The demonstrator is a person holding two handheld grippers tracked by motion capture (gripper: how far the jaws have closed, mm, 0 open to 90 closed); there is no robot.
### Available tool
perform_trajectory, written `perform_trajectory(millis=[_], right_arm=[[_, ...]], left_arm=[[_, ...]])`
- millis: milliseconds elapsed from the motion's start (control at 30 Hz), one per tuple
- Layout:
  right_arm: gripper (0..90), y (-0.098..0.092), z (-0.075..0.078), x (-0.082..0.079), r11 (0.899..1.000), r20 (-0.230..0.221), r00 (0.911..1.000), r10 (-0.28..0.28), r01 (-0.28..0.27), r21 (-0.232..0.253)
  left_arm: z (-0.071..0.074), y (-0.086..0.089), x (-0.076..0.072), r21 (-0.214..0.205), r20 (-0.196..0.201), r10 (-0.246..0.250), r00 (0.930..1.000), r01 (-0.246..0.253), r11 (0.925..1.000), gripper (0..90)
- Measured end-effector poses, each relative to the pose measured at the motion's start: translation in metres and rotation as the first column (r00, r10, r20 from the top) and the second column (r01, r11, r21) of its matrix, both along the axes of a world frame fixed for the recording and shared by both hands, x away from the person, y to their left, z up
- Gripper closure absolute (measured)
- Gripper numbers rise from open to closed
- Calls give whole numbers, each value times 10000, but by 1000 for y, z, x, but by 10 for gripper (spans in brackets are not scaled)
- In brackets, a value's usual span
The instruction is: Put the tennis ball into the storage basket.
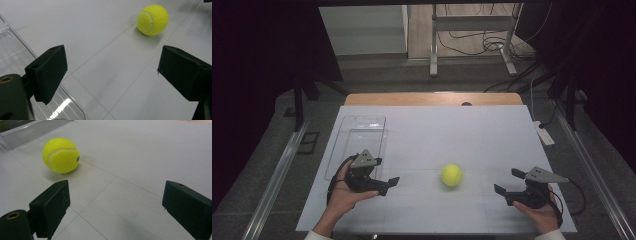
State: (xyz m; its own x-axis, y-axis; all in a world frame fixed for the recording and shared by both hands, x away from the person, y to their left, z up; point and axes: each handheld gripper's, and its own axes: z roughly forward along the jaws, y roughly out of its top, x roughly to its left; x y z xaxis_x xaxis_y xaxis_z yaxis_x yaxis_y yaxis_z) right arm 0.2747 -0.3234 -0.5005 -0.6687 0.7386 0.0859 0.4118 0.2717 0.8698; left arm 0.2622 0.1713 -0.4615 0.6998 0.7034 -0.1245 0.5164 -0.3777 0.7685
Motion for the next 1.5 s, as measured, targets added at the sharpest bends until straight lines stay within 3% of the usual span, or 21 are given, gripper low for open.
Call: perform_trajectory(millis=[1500], right_arm=[[83,0,-1,0,10000,-2,10000,45,-45,-79]], left_arm=[[10,-44,16,118,-63,-1035,9946,1036,9946,94]])
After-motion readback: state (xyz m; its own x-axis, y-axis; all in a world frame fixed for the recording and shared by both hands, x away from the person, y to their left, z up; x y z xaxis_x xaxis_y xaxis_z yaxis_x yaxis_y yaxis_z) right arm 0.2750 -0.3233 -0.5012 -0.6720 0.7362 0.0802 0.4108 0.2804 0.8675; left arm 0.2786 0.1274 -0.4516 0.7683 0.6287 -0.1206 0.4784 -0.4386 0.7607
